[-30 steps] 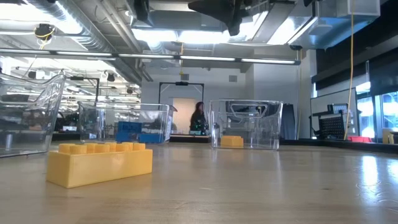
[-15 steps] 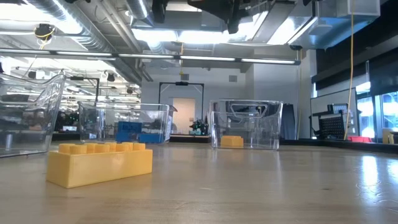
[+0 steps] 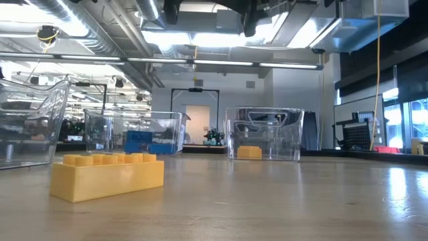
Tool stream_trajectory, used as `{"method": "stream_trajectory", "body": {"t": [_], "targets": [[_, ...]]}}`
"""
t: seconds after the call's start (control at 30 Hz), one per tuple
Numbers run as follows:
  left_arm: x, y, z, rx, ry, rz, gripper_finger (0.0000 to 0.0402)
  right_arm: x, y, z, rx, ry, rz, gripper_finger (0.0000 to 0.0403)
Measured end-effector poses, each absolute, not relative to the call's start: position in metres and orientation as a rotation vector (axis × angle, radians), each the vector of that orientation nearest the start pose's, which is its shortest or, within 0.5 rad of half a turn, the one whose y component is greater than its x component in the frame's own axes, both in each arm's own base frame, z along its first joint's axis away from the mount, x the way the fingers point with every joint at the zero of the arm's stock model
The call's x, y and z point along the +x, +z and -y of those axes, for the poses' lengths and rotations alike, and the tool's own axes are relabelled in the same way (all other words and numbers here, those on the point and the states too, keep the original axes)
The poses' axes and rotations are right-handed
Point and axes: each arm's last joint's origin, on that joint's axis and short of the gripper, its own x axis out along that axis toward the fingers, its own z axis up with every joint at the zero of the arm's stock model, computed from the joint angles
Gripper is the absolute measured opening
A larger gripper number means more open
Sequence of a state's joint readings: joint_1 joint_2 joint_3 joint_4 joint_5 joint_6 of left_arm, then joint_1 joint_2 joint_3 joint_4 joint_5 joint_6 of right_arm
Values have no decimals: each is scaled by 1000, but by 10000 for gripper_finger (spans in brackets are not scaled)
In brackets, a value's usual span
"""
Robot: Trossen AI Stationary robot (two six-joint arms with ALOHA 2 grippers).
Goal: Sort & place blocks by color
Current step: Put the right yellow game piece into the top right transparent bin
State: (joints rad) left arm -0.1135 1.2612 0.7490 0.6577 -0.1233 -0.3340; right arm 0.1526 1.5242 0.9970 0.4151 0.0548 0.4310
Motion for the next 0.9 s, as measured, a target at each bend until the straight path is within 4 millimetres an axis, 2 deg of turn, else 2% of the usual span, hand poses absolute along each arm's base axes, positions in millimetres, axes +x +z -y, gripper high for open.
{"method": "stream_trajectory", "body": {"t": [0.13,0.27,0.47,0.57,0.7,0.9], "targets": [[264,305,23,-341,10,69,228,331,286,-46,383,66,-241,139],[237,315,16,-356,55,-10,260,307,293,-35,325,10,-365,139],[192,336,13,-360,109,37,261,264,305,-22,295,-86,-364,139],[173,336,15,-349,129,78,262,243,304,-17,333,-129,-296,139],[161,330,16,-341,163,97,262,225,302,-15,389,-111,-153,139],[156,333,16,-329,162,130,260,220,303,-15,403,-97,-85,139]]}}
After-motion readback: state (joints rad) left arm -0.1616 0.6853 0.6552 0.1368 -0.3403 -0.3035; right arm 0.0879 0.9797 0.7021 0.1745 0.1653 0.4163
